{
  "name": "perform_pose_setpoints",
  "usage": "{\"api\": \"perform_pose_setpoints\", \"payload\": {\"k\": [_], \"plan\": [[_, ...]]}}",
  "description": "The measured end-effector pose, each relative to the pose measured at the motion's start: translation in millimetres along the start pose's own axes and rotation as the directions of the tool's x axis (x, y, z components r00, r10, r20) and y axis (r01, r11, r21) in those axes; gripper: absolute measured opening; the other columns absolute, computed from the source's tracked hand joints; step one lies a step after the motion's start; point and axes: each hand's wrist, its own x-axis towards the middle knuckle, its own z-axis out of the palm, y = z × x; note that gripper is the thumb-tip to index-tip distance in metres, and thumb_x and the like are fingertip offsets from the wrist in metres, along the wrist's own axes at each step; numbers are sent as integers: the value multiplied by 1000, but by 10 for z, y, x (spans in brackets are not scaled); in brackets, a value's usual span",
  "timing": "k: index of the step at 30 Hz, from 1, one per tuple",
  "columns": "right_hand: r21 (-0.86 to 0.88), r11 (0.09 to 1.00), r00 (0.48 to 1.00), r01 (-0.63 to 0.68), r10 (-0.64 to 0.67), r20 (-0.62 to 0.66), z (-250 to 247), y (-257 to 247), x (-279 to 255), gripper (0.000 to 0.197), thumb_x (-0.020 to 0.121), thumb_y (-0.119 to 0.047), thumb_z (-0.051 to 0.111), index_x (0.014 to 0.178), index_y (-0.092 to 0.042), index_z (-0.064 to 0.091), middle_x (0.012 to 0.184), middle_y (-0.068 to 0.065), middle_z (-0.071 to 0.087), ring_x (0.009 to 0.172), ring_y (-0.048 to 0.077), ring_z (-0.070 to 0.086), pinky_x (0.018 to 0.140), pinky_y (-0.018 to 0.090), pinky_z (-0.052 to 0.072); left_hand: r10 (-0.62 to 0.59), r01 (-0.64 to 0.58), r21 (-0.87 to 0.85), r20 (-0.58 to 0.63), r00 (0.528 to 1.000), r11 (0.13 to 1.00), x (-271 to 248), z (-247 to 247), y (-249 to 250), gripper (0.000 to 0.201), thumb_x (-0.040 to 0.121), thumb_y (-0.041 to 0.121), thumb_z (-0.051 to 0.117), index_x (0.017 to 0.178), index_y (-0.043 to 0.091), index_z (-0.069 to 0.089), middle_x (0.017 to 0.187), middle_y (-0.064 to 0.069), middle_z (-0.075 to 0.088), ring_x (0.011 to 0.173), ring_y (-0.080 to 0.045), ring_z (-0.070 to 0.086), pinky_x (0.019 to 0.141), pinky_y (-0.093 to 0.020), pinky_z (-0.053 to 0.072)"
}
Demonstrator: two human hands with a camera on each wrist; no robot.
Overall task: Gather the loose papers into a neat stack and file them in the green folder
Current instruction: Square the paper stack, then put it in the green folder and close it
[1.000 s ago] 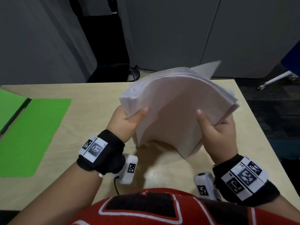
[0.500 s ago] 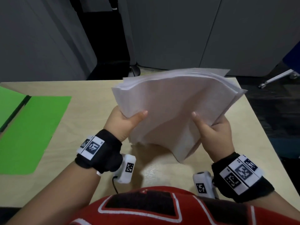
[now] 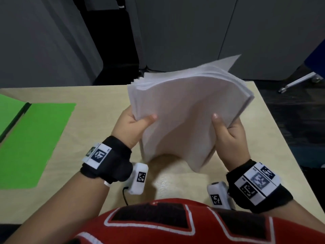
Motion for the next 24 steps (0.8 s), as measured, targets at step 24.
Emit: {"api": "perform_pose_setpoints", "payload": {"k": [24], "plan": [[-59, 991, 992, 116, -120, -51, 13, -17, 25, 38, 84, -17, 60, 113, -36, 45, 99, -25, 60, 92, -2, 58, 82, 33, 50, 39, -39, -43, 14, 999, 998, -46, -140, 59, 31, 64, 31, 73, 95, 34, 70, 96, 9, 75, 98, -14, 68, 85, -33, 53]]}}
